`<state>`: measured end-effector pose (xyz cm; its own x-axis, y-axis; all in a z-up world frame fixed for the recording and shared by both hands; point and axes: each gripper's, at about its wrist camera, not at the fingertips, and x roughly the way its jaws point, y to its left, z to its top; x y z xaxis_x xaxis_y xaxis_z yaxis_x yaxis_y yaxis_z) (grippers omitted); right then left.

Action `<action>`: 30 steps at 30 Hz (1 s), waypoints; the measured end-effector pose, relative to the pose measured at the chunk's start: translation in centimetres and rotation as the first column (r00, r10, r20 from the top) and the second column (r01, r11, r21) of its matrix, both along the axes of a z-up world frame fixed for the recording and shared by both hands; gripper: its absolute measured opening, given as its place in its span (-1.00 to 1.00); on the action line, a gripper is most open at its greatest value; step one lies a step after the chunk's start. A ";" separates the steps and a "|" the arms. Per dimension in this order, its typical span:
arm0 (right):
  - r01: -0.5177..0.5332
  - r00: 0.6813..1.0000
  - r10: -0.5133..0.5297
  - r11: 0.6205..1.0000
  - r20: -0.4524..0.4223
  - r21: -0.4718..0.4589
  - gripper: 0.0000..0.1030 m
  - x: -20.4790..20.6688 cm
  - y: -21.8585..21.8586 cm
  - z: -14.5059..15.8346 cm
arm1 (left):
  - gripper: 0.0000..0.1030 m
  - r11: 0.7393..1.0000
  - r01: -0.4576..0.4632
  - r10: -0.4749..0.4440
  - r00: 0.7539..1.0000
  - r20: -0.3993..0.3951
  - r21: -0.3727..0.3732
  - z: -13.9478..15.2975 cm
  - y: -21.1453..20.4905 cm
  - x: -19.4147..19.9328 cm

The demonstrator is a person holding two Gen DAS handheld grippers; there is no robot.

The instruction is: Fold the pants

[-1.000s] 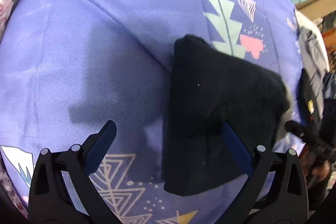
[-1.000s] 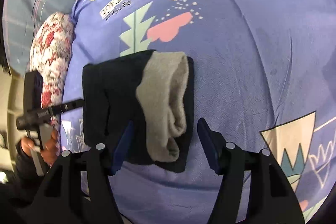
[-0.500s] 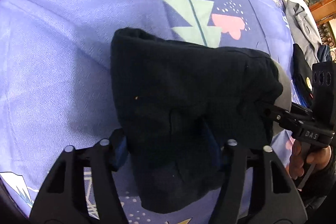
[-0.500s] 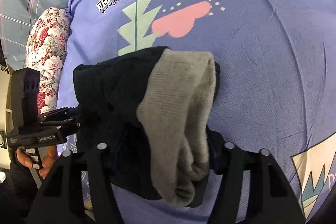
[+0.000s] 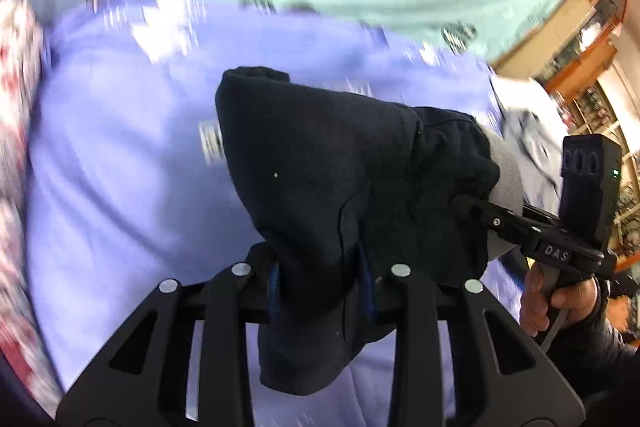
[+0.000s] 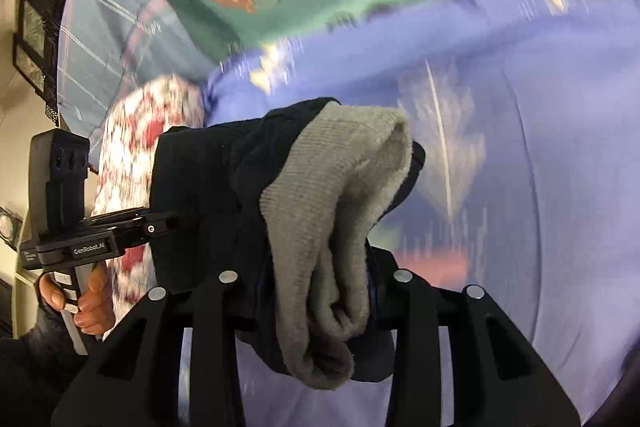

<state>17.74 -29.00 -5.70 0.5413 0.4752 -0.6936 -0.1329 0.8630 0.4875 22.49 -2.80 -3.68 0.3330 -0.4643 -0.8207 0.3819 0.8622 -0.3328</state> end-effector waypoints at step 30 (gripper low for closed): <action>0.184 0.982 -0.189 0.959 -0.002 -0.217 0.81 23.2 -2.8 -9.3 | 0.93 0.911 -0.331 0.312 0.943 0.113 0.246 -10.9 -4.0 22.8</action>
<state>40.90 -31.81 -14.97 0.5896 0.2055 -0.7812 0.0493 0.9562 0.2887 45.25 -6.79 -14.58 0.4890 -0.0984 -0.8667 0.0838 0.9943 -0.0656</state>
